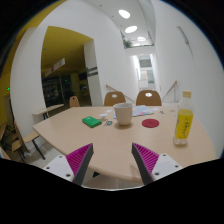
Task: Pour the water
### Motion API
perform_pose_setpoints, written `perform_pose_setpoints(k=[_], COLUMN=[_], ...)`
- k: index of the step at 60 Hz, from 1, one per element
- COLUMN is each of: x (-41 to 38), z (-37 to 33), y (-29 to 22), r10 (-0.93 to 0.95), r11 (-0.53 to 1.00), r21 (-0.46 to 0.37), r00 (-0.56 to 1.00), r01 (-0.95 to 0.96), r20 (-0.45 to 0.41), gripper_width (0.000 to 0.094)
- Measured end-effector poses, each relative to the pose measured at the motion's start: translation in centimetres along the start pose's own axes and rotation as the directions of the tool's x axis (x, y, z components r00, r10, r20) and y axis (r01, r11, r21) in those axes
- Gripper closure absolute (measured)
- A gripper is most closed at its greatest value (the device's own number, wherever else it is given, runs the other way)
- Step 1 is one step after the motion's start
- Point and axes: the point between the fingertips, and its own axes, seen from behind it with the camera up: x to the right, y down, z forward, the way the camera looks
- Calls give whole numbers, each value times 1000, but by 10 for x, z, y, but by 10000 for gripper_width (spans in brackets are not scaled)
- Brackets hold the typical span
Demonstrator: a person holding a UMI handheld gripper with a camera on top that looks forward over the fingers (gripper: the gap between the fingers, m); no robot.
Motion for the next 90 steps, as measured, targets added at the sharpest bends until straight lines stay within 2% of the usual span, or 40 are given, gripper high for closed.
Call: perform_pose_setpoints(k=[9,21,27,37,45,48,49,50,51,53,59,64,70,76,79,84,87,90], x=[46,149,185,252,276,276,275,275,276,279,277,275,274,266,252,224,203,181], z=[-15,-37,-36,-6,37,44,47,49,50,49,50,53,60,74,92,127,151,170], y=[-4,-37,-52,-65,-81,-83,-85,-86,-86,-85,-86,-87,-103,-154,-183,-227,-244,-253], r10=[6,6,2,35,57,52,47,43,42,53,63,47,-46,-301,-461,-731,-863,-907], r11=[1000,995,991,991,988,987,987,986,986,986,981,978,976,913,833,563,296,25], r21=[19,96,122,129,154,157,158,162,163,166,188,201,158,55,-26,-186,-317,-402], r00=[995,936,899,852,862,869,874,877,878,870,860,865,855,758,666,380,110,-148], r01=[-4,30,57,38,24,30,34,39,41,33,39,63,148,404,553,805,901,915], r20=[-95,-353,-438,-523,-503,-492,-484,-478,-478,-491,-506,-500,-517,-578,-586,-567,-494,-394], gripper_width=[95,96,99,98,111,190,257,400,429,433,551,601,602,602,603,602,602,599])
